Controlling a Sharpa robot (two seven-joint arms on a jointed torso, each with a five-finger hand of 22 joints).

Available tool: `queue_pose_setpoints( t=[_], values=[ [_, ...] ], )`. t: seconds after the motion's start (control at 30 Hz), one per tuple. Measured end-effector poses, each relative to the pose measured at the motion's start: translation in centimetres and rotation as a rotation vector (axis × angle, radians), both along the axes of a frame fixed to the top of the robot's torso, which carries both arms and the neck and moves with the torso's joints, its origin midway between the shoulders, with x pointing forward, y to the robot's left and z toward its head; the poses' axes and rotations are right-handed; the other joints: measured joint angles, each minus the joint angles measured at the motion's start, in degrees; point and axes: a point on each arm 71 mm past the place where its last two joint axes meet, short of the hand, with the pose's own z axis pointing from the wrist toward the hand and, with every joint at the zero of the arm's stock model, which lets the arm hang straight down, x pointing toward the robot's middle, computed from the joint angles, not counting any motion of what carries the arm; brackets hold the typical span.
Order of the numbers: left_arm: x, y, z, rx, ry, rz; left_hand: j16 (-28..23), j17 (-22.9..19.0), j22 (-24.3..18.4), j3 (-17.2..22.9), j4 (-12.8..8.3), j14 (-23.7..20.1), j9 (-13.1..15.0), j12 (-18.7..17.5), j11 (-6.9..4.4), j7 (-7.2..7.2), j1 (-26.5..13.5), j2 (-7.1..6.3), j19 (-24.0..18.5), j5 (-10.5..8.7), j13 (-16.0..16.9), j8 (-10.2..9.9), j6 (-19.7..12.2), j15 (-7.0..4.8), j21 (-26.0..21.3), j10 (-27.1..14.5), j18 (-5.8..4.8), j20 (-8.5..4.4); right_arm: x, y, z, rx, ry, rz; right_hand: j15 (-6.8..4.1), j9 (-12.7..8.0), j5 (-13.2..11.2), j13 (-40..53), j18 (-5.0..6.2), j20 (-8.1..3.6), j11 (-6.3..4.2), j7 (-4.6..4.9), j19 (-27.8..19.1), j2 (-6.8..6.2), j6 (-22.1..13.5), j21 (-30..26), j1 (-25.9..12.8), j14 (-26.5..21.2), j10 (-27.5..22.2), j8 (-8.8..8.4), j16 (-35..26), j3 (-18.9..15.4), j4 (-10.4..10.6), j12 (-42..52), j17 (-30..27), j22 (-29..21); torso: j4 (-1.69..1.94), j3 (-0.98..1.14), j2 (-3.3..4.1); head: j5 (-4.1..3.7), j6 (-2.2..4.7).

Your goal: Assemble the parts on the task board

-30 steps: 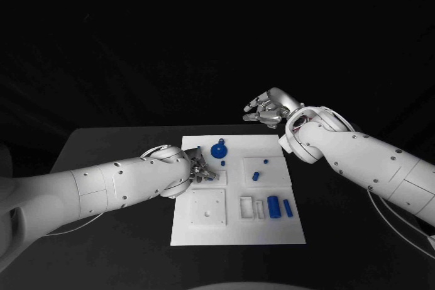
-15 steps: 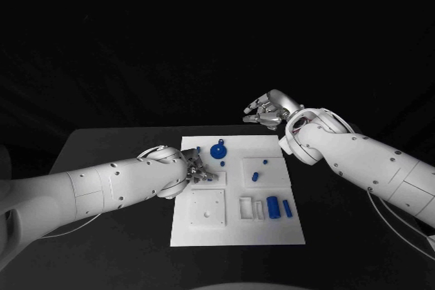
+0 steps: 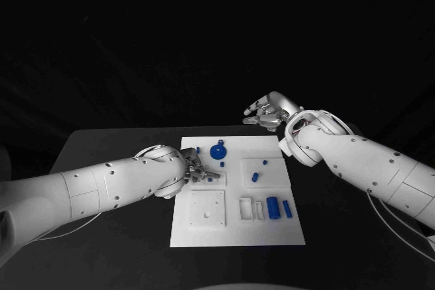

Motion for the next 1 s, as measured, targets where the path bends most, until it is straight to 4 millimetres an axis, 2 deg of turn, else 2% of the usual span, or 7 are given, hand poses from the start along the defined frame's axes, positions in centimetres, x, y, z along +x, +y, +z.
queue_pose_setpoints(
  t=[0.47,0.5,0.57,0.67,0.73,0.83,1.0],
  values=[
    [1.3,0.3,3.0,-0.072,-0.018,0.024,-0.9,-1.1,0.0,-0.1,-0.2,-0.5,0.0,-0.5,0.09,0.43,-1.2,0.66,-0.1,0.00,0.0,-0.8,-0.4,0.10,-0.3,0.1,0.00,0.11,0.0,-0.1,-0.5,0.000,0.009,-0.003,0.00,0.0,0.0,0.0,0.00,0.00,0.00,0.00,0.0,0.23,0.0,0.0,-0.2,0.0,0.0,0.00,0.0,0.2,0.2,0.0,0.0,0.0,0.05,-0.03,-0.01,0.15,0.52],
    [1.5,0.5,3.4,-0.073,-0.020,0.025,-1.2,-1.4,0.0,0.5,-0.4,-0.9,0.0,-0.8,0.19,0.52,-0.5,1.60,-0.1,0.11,0.0,-1.3,-0.8,0.17,-0.5,0.2,0.00,0.09,0.0,-0.1,-0.5,0.000,0.010,-0.004,0.00,0.0,0.1,0.0,0.00,0.00,0.00,0.00,0.0,0.23,0.0,0.0,-0.2,0.0,0.0,0.00,0.0,0.2,0.2,0.0,0.0,0.0,0.05,-0.03,-0.01,0.18,0.59],
    [2.2,1.0,4.4,-0.070,-0.021,0.028,-1.7,-2.2,0.0,0.7,-2.5,-2.0,-0.7,-1.2,0.20,1.05,1.0,5.53,-0.6,2.29,0.5,-2.7,-2.1,0.09,-1.1,0.2,-0.01,-0.34,0.0,-0.2,-0.5,-0.001,0.010,-0.005,0.00,0.0,0.2,0.0,0.00,0.00,0.00,0.00,0.0,0.23,0.0,0.0,-0.2,0.0,0.0,0.00,0.0,0.2,0.2,0.0,0.0,0.0,0.02,-0.04,-0.01,0.33,0.83],
    [3.6,2.1,6.1,-0.060,-0.025,0.036,-1.7,-3.1,0.0,-1.6,-6.9,-3.7,-10.1,-0.8,0.93,2.31,1.2,9.23,-0.9,5.59,2.0,-5.8,-4.0,0.42,-1.7,-0.5,0.00,-0.53,0.0,-0.3,-0.6,-0.001,0.011,-0.007,0.01,0.0,0.2,0.0,0.00,0.00,0.00,0.04,0.0,0.22,-0.3,0.0,-0.2,0.0,0.0,0.00,0.0,0.2,0.2,0.0,0.0,0.0,-0.04,-0.01,0.00,0.54,1.19],
    [4.3,2.8,6.8,-0.050,-0.022,0.042,-1.7,-3.7,0.0,-2.7,-8.3,-4.1,-14.2,-0.7,1.35,2.70,1.2,10.42,-1.1,6.73,2.3,-5.8,-5.0,0.78,-2.0,-1.0,0.00,-0.41,0.0,-0.4,-0.6,-0.002,0.011,-0.009,0.01,0.0,0.2,0.0,0.00,0.00,0.00,-0.02,0.0,0.22,-0.4,0.0,-0.2,0.0,0.0,0.00,0.0,0.2,0.2,0.0,0.0,0.0,-0.08,0.01,0.02,0.63,1.42],
    [5.2,3.8,7.3,-0.038,-0.012,0.053,-1.7,-5.2,0.0,-4.4,-10.1,-5.3,-32.4,-0.4,2.29,4.58,1.7,12.12,-1.5,7.84,2.4,-6.0,-8.9,1.64,-2.8,-1.9,-0.01,0.71,0.0,-0.5,-0.6,-0.003,0.011,-0.011,0.01,0.0,0.4,0.0,0.00,0.00,0.00,-0.02,0.0,0.22,-0.4,0.0,-0.2,0.0,0.0,0.00,0.0,0.2,0.2,0.0,0.0,0.0,-0.15,0.01,0.14,0.68,1.89],
    [6.8,5.1,7.7,-0.019,0.008,0.069,-0.4,-5.8,0.0,-5.7,-12.0,-5.3,-50.4,0.5,3.19,6.72,2.8,14.10,-1.1,11.02,2.4,-5.9,-13.0,2.06,-2.8,-2.1,0.00,1.14,0.0,-0.7,-0.5,-0.003,0.011,-0.013,0.01,-0.1,0.7,0.0,0.00,0.00,0.00,0.17,0.0,-0.08,-0.6,0.0,-0.5,0.0,0.0,0.00,0.0,0.2,0.2,0.0,0.0,0.0,-0.37,-0.13,0.43,0.98,3.02]
  ],
)
